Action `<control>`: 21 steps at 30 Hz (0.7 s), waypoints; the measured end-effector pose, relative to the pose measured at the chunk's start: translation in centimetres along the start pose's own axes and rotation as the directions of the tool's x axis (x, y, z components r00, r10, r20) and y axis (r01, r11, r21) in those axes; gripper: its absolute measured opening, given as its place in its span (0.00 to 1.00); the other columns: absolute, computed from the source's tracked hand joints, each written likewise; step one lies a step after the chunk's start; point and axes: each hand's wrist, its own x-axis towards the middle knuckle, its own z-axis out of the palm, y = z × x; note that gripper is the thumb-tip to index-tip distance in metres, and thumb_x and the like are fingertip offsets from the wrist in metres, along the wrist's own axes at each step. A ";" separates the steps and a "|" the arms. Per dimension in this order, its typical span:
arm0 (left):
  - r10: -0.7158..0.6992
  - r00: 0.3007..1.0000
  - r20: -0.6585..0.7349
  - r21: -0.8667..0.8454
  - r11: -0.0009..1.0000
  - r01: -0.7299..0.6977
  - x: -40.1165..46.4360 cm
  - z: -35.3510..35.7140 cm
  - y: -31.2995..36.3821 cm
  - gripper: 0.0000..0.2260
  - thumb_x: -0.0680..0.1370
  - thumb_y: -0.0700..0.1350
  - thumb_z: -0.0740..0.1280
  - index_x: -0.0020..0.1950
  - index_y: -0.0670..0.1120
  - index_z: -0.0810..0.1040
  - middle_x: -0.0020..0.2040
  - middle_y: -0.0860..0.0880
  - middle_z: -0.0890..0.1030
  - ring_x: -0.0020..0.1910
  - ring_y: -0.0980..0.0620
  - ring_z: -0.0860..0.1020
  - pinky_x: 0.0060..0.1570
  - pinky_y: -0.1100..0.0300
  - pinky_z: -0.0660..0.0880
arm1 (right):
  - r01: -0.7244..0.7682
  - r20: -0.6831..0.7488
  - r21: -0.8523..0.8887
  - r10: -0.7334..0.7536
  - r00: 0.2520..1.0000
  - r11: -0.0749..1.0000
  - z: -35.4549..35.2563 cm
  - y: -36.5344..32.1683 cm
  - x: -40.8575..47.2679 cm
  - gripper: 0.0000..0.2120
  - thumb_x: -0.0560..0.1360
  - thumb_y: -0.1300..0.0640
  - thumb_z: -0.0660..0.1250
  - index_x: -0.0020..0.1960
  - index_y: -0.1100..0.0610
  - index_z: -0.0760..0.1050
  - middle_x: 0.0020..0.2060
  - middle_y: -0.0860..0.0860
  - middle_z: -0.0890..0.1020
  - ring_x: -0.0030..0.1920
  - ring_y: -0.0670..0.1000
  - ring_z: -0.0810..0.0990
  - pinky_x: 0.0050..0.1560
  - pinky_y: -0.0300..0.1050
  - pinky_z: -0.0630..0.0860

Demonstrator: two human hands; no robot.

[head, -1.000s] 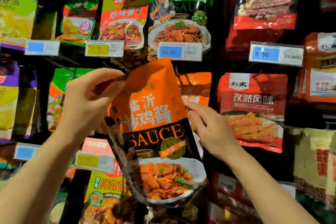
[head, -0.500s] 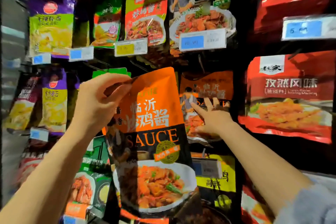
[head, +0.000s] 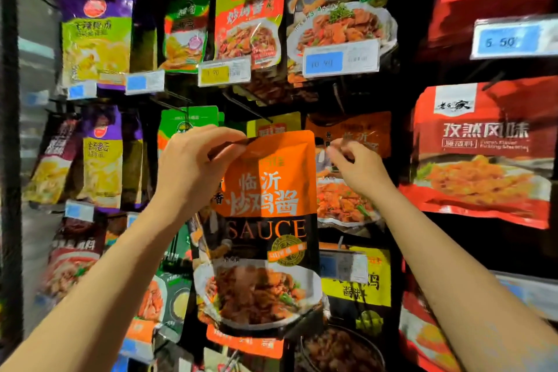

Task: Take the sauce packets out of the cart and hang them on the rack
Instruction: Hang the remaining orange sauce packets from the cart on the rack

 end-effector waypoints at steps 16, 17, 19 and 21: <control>0.186 0.979 -0.082 0.003 0.983 -0.186 7.0 6.0 5.4 0.11 0.73 0.49 0.66 0.52 0.48 0.81 0.49 0.49 0.83 0.47 0.46 0.80 0.47 0.46 0.75 | 0.246 -0.408 0.618 0.038 0.912 0.746 -5.6 -6.6 -6.2 0.13 0.75 0.59 0.67 0.57 0.53 0.69 0.45 0.53 0.82 0.44 0.53 0.83 0.46 0.52 0.80; 0.168 0.982 -0.090 0.028 0.986 -0.166 6.9 6.5 4.9 0.11 0.73 0.50 0.65 0.53 0.49 0.80 0.49 0.49 0.83 0.48 0.46 0.80 0.49 0.46 0.74 | 0.232 -0.410 0.615 0.054 0.910 0.753 -5.6 -6.3 -5.9 0.13 0.75 0.60 0.67 0.58 0.53 0.69 0.46 0.54 0.82 0.45 0.54 0.83 0.47 0.53 0.80; 0.117 0.988 -0.096 0.064 0.992 -0.111 6.2 7.3 3.8 0.14 0.73 0.52 0.64 0.57 0.51 0.78 0.54 0.51 0.81 0.53 0.47 0.78 0.53 0.45 0.72 | 0.210 -0.420 0.626 0.097 0.902 0.751 -5.6 -5.6 -5.2 0.13 0.75 0.60 0.66 0.59 0.54 0.69 0.47 0.56 0.82 0.47 0.57 0.83 0.48 0.55 0.80; 0.080 0.995 -0.061 0.068 0.995 -0.076 5.3 8.1 2.7 0.18 0.74 0.56 0.61 0.61 0.52 0.75 0.61 0.51 0.77 0.61 0.48 0.74 0.59 0.45 0.70 | 0.197 -0.434 0.636 0.134 0.891 0.746 -5.8 -5.0 -4.4 0.13 0.75 0.60 0.66 0.59 0.55 0.70 0.46 0.57 0.82 0.47 0.58 0.82 0.48 0.55 0.80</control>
